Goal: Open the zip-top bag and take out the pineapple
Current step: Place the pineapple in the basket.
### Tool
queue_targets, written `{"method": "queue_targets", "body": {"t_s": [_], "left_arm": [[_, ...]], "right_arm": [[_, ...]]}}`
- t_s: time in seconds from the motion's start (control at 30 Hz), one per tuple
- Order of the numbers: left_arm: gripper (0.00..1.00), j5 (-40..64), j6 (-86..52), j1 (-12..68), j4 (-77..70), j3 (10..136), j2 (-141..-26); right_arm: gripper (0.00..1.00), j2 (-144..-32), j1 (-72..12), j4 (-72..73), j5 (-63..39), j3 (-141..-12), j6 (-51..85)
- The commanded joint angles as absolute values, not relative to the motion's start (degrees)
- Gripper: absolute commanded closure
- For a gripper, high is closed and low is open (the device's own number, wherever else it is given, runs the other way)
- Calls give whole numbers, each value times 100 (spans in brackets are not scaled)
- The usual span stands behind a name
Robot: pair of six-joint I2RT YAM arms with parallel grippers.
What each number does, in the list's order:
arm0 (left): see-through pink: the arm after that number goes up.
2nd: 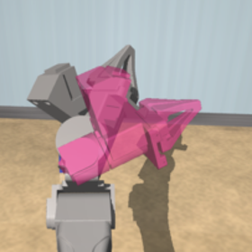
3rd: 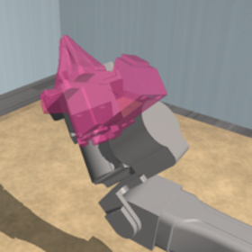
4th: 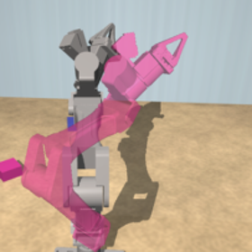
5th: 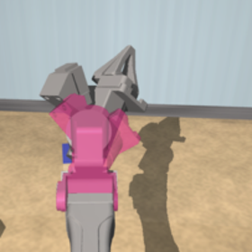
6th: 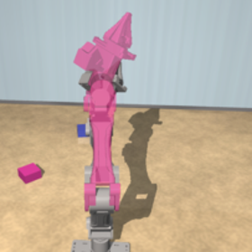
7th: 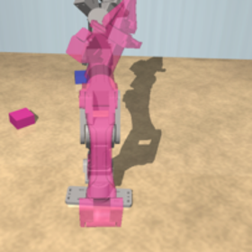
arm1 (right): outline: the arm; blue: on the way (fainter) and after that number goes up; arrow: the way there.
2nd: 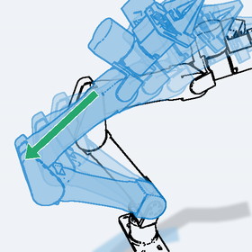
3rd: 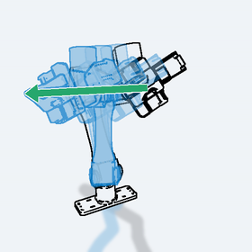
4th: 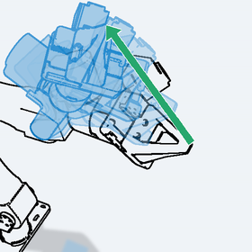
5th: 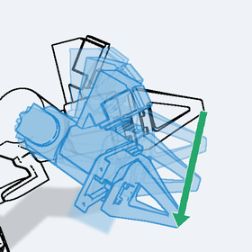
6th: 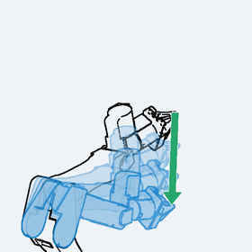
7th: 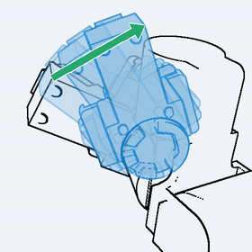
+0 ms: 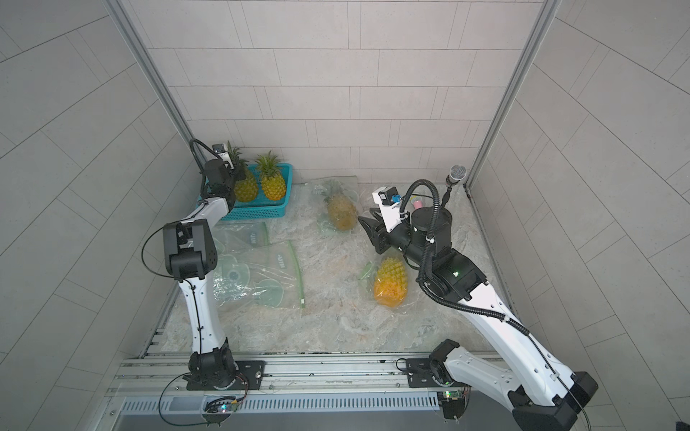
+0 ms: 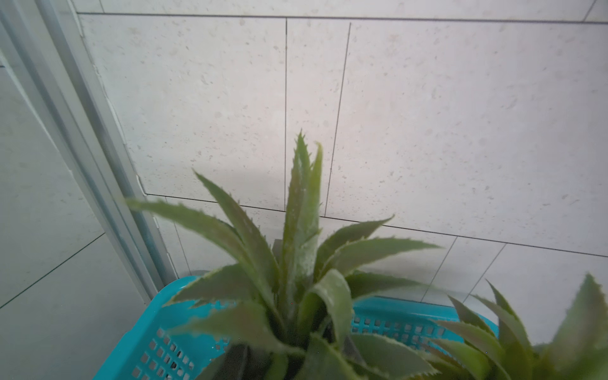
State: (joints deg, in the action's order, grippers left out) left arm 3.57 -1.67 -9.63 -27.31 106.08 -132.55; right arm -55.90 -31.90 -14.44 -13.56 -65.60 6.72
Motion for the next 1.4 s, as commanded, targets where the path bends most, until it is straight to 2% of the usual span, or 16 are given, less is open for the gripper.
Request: {"method": "queue_targets", "body": {"t_s": [0.0,0.47,0.63,0.87,1.0,1.13,1.37], "left_arm": [[96,406,-239,-1006,-3583,11089,-13312],[95,1019,-646,-945,-3529,11347,-13807],[88,1141,-558,-880,-3442,11325,-13826],[36,987,-277,-890,-3381,11170,-13614],[14,914,-123,-911,-3367,11007,-13352],[5,678,57,-920,-3471,10672,-12963],[3,137,334,-941,-3605,9832,-12085]], "right_arm": [[59,-5616,-3181,-1453,-1432,-6566,817],[58,-5746,-3175,-1347,-1561,-6548,980],[58,-5755,-3181,-1343,-1573,-6548,1010],[58,-5722,-3180,-1380,-1532,-6537,1049],[57,-5720,-3180,-1380,-1383,-6482,1105],[56,-5724,-3177,-1441,-1210,-6454,1163],[54,-5722,-3157,-1545,-840,-6390,1204]]}}
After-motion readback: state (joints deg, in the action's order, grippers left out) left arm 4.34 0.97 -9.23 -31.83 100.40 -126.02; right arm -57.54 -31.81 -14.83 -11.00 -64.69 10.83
